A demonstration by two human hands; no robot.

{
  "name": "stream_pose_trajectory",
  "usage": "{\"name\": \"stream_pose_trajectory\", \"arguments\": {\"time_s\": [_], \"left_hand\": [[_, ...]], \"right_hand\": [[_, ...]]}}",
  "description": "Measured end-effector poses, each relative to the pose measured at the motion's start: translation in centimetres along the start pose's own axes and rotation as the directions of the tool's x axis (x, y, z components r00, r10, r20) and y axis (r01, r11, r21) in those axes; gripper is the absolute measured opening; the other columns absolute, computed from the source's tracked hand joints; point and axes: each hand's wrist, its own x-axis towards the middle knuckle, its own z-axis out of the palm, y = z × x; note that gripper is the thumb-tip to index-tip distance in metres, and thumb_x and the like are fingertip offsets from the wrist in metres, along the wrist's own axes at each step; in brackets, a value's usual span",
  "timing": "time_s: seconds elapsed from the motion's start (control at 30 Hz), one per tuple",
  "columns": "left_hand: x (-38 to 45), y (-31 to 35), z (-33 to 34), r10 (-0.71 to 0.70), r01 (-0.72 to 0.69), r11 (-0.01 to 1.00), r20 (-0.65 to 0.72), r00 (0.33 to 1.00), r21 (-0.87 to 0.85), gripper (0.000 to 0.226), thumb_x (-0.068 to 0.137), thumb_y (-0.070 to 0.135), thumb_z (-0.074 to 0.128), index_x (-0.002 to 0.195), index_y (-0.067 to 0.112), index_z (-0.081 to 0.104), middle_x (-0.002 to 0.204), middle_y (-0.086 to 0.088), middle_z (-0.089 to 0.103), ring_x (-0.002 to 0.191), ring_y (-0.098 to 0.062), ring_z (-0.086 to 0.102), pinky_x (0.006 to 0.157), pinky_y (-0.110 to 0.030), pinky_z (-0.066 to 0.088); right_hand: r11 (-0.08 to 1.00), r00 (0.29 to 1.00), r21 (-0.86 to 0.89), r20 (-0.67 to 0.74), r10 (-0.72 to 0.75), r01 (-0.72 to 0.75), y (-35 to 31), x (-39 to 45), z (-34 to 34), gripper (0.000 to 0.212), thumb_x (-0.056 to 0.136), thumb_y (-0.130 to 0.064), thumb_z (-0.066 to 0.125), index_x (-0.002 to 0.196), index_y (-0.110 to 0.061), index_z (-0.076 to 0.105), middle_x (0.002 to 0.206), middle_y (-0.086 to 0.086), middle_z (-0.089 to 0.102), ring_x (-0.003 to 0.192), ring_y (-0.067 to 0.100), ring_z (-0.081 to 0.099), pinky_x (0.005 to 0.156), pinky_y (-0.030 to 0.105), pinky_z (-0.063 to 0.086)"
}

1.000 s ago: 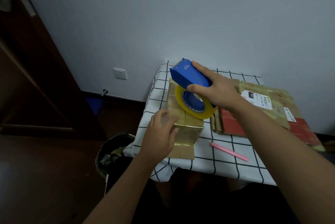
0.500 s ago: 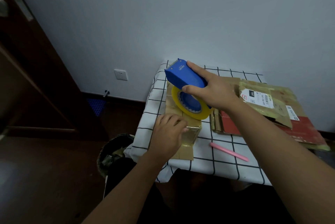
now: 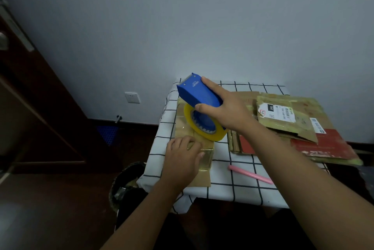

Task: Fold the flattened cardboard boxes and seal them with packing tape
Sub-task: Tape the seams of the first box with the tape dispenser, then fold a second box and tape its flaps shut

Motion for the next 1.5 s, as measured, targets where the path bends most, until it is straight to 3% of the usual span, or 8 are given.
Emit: {"name": "stream_pose_trajectory", "arguments": {"time_s": [0.2, 0.47, 0.7, 1.0, 1.13, 1.23, 1.4, 1.5], "left_hand": [[0.8, 0.1, -0.5, -0.019, -0.002, 0.990, 0.140, 0.990, 0.144, 0.064, 0.066, 0.047, 0.084, 0.123, 0.033, 0.058, 0.116, -0.001, 0.064, 0.097, -0.024, 0.060, 0.082, -0.042, 0.049], [1.7, -0.4, -0.8, 0.038, -0.035, 0.996, -0.029, 0.999, 0.081, 0.040, 0.084, 0.036, 0.068, 0.120, 0.017, 0.068, 0.120, -0.011, 0.067, 0.107, -0.029, 0.060, 0.088, -0.044, 0.050], [2.4, -2.8, -7.8, -0.338, 0.303, 0.933, -0.181, 0.924, -0.196, 0.048, 0.093, 0.027, 0.064, 0.140, 0.025, 0.052, 0.139, 0.001, 0.056, 0.121, -0.013, 0.051, 0.096, -0.033, 0.044], [2.5, -6.2, -13.7, -0.849, 0.370, 0.429, -0.227, 0.478, -0.824, 0.029, 0.099, 0.028, 0.056, 0.126, 0.022, 0.063, 0.114, 0.010, 0.066, 0.101, 0.004, 0.061, 0.086, -0.010, 0.047], [1.9, -5.2, -12.5, -0.900, 0.327, 0.194, -0.035, 0.435, -0.925, 0.014, 0.099, 0.027, 0.055, 0.109, 0.026, 0.066, 0.105, 0.011, 0.067, 0.094, 0.003, 0.063, 0.096, -0.026, 0.051], [1.4, -4.8, -10.9, -0.899, 0.364, 0.044, 0.122, 0.421, -0.930, 0.014, 0.097, 0.037, 0.056, 0.101, 0.032, 0.068, 0.110, 0.008, 0.068, 0.108, -0.015, 0.063, 0.099, -0.047, 0.050], [1.4, -4.5, -9.6, -0.878, 0.394, -0.059, 0.236, 0.416, -0.917, 0.019, 0.100, 0.039, 0.050, 0.100, 0.031, 0.068, 0.114, 0.001, 0.067, 0.109, -0.021, 0.063, 0.087, -0.048, 0.056], [1.7, -4.9, -9.2, -0.864, 0.394, -0.108, 0.282, 0.416, -0.913, 0.025, 0.102, 0.037, 0.046, 0.111, 0.025, 0.066, 0.119, -0.002, 0.067, 0.111, -0.021, 0.062, 0.084, -0.040, 0.055]], "right_hand": [[0.994, 0.979, 0.086, -0.190, 0.078, -0.063, 1.9, -3.2, -3.4, 0.072, 0.083, -0.054, 0.070, 0.146, -0.053, 0.033, 0.123, -0.018, 0.051, 0.104, 0.008, 0.056, 0.081, 0.026, 0.050], [0.993, 0.990, -0.008, -0.078, 0.115, -0.116, 4.9, -8.4, -5.5, 0.054, 0.098, -0.039, 0.052, 0.145, -0.056, 0.031, 0.128, -0.007, 0.055, 0.108, 0.015, 0.053, 0.090, 0.026, 0.042], [0.943, 0.991, -0.320, 0.067, 0.112, -0.085, 5.1, -10.1, -2.6, 0.073, 0.092, -0.058, 0.054, 0.145, -0.064, 0.006, 0.113, -0.001, 0.049, 0.101, 0.019, 0.053, 0.083, 0.034, 0.046], [0.823, 0.977, -0.563, 0.123, 0.177, -0.078, 5.1, -10.0, 6.5, 0.083, 0.093, -0.051, 0.058, 0.156, -0.035, 0.006, 0.139, 0.008, 0.038, 0.114, 0.026, 0.054, 0.070, 0.033, 0.047], [0.731, 0.975, -0.682, 0.142, 0.171, -0.029, 6.1, -10.4, 10.4, 0.079, 0.090, -0.040, 0.064, 0.150, -0.024, 0.015, 0.127, 0.013, 0.045, 0.102, 0.029, 0.056, 0.059, 0.034, 0.043], [0.673, 0.978, -0.739, 0.155, 0.138, 0.022, 7.6, -10.9, 12.0, 0.090, 0.049, -0.031, 0.094, 0.123, -0.018, 0.043, 0.088, 0.012, 0.059, 0.060, 0.025, 0.058, 0.037, 0.030, 0.039], [0.740, 0.956, -0.672, 0.228, 0.182, 0.019, 7.5, -10.7, 10.8, 0.059, 0.093, -0.051, 0.055, 0.141, -0.021, 0.038, 0.130, 0.009, 0.045, 0.112, 0.029, 0.053, 0.076, 0.037, 0.047], [0.905, 0.989, -0.404, -0.006, 0.146, -0.136, 6.1, -9.0, 6.9, 0.039, 0.098, -0.049, 0.046, 0.122, -0.022, 0.060, 0.117, 0.004, 0.057, 0.105, 0.024, 0.058, 0.078, 0.034, 0.045]]}}
